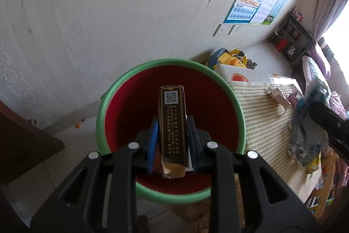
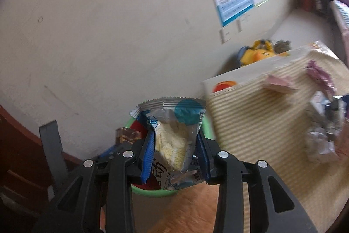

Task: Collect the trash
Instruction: 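Open both tools to drop box and bag into the bucket, then grasp pink carton with right tool while left tool grasps pink wrapper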

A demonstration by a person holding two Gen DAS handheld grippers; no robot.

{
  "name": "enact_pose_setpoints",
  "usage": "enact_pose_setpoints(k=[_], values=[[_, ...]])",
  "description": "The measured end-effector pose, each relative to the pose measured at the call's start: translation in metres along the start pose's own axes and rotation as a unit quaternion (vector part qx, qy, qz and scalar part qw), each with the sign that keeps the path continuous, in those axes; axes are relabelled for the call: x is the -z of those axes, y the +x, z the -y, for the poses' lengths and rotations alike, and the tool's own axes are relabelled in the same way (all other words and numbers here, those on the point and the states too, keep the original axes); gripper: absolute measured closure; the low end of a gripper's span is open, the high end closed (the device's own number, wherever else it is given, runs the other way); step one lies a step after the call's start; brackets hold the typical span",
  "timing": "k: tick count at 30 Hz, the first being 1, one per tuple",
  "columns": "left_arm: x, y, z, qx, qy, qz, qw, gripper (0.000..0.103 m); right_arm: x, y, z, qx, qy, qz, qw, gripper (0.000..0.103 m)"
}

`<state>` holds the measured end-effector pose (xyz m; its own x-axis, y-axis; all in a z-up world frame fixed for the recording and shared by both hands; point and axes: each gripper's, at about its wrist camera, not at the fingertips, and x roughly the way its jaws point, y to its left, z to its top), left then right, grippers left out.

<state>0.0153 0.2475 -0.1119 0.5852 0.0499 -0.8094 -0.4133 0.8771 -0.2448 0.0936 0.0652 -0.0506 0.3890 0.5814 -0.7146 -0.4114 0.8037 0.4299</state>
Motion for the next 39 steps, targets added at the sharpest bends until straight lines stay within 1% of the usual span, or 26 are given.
enact_pose_setpoints(k=[6,7,8,9,10,11,14,18,21,23,25,27,28,30,31,32,33,35,37,39], values=[[0.004,0.005,-0.013,-0.001,-0.013,-0.007,0.9999,0.079,-0.004,0.025,-0.011,-0.024,0.001,-0.021,0.999,0.067],[0.004,0.005,-0.014,0.0,-0.013,-0.008,0.9999,0.079,-0.006,0.029,-0.013,-0.029,0.001,-0.025,0.999,0.065],[0.004,0.006,-0.014,0.001,-0.016,-0.008,0.9998,0.078,-0.006,0.033,-0.014,-0.033,0.002,-0.029,0.999,0.06],[0.005,0.006,-0.017,0.008,-0.023,-0.007,0.9997,0.065,-0.007,0.035,-0.013,-0.033,0.004,-0.03,0.999,0.055],[0.005,0.006,-0.018,0.014,-0.028,-0.005,0.9995,0.056,-0.006,0.035,-0.013,-0.03,0.006,-0.028,0.999,0.049],[0.005,0.005,-0.018,0.019,-0.032,-0.002,0.9993,0.045,-0.006,0.035,-0.012,-0.03,0.007,-0.026,0.999,0.046],[0.006,0.004,-0.019,0.016,-0.037,0.0,0.9992,0.038,-0.005,0.037,-0.009,-0.036,0.017,-0.029,0.999,0.04],[0.007,0.009,-0.016,0.013,-0.038,-0.011,0.9991,0.038,-0.005,0.031,0.002,-0.039,0.036,-0.024,0.998,0.038],[0.007,0.009,-0.01,0.013,-0.029,-0.015,0.9994,0.038,-0.006,0.019,0.015,-0.028,0.049,-0.012,0.998,0.038],[0.007,0.008,-0.005,0.011,-0.021,-0.013,0.9996,0.038,-0.005,0.005,0.031,-0.009,0.062,0.002,0.998,0.038],[0.006,0.006,-0.002,0.009,-0.013,-0.01,0.9998,0.038,-0.001,-0.013,0.057,0.021,0.084,0.022,0.996,0.038],[0.007,0.006,0.003,0.008,-0.009,-0.011,0.9999,0.038,0.004,-0.034,0.085,0.062,0.106,0.044,0.991,0.038],[0.007,0.007,0.005,0.009,-0.007,-0.011,0.9999,0.038,0.007,-0.045,0.1,0.089,0.114,0.054,0.988,0.038],[0.008,0.006,0.013,0.01,0.002,-0.012,0.9999,0.038,0.015,-0.068,0.133,0.149,0.133,0.074,0.977,0.038],[0.008,0.005,0.018,0.011,0.008,-0.012,0.9998,0.038,0.019,-0.077,0.148,0.173,0.143,0.078,0.971,0.038],[0.009,0.004,0.022,0.012,0.013,-0.012,0.9998,0.038,0.025,-0.087,0.166,0.202,0.159,0.083,0.963,0.038],[0.01,0.003,0.028,0.014,0.02,-0.011,0.9996,0.038,0.03,-0.095,0.181,0.218,0.173,0.086,0.957,0.038],[0.011,0.001,0.039,0.018,0.033,-0.01,0.9992,0.038,0.042,-0.108,0.213,0.245,0.212,0.085,0.942,0.038],[0.013,-0.001,0.048,0.022,0.042,-0.011,0.9988,0.038,0.053,-0.113,0.239,0.25,0.244,0.079,0.934,0.038],[0.016,-0.004,0.06,0.025,0.057,-0.011,0.998,0.038,0.061,-0.111,0.257,0.246,0.267,0.071,0.929,0.038]])
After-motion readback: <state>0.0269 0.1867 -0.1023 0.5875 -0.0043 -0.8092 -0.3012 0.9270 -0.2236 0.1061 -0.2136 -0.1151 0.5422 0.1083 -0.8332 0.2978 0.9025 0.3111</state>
